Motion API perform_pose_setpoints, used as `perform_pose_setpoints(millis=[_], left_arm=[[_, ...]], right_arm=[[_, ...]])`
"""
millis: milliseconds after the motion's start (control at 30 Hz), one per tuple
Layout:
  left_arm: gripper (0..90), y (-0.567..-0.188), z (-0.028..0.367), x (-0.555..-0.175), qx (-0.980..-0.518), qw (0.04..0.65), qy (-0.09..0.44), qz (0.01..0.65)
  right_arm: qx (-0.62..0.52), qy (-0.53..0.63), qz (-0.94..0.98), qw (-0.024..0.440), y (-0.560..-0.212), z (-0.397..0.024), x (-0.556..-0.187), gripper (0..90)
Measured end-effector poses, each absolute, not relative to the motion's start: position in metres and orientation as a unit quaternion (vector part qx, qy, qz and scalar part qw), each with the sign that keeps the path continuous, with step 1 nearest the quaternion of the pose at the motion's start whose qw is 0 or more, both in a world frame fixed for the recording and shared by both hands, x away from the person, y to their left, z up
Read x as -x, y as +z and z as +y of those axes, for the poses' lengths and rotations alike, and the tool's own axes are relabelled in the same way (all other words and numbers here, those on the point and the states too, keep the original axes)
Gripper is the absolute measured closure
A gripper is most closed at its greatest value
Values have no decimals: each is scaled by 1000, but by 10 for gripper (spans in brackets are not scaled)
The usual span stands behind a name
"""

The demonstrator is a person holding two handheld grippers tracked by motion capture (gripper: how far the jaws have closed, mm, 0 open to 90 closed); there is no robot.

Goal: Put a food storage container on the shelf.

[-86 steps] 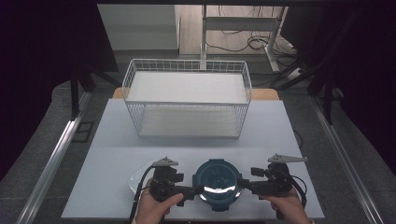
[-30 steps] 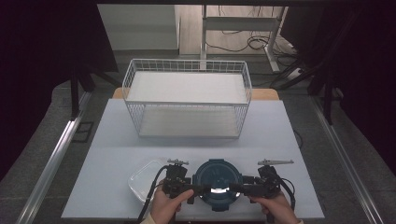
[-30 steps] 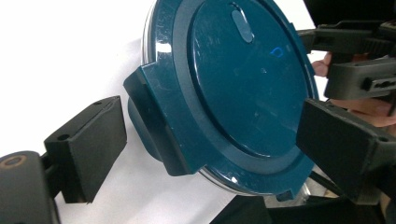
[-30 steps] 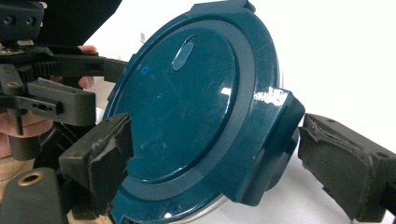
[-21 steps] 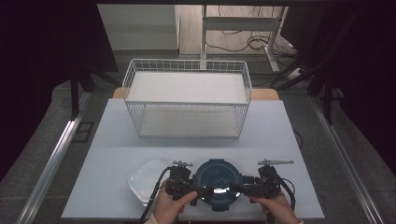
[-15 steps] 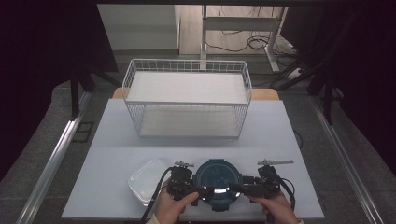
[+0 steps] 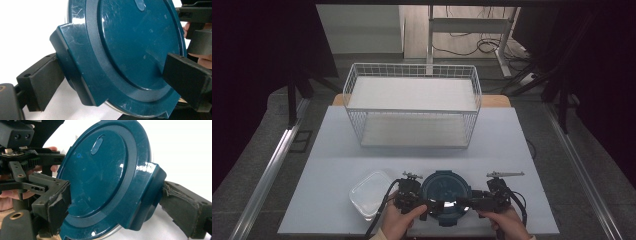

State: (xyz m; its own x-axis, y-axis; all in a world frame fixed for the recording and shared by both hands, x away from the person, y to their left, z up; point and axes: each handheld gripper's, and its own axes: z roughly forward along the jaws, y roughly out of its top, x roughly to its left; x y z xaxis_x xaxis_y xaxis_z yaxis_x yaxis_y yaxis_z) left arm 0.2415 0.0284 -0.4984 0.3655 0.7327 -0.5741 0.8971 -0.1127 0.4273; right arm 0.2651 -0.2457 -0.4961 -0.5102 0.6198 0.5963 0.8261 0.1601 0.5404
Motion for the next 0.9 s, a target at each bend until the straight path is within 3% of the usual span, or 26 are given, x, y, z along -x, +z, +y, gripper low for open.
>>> perform_pose_setpoints(millis=[500,900], left_arm=[[43,-500,28,-247,-741,368,-129,547],[25,-501,24,-248,-736,364,-132,555]], right_arm=[[499,-417,-743,156,-507,-241,-267,157],[512,-414,-736,159,-505,-242,-268,196]])
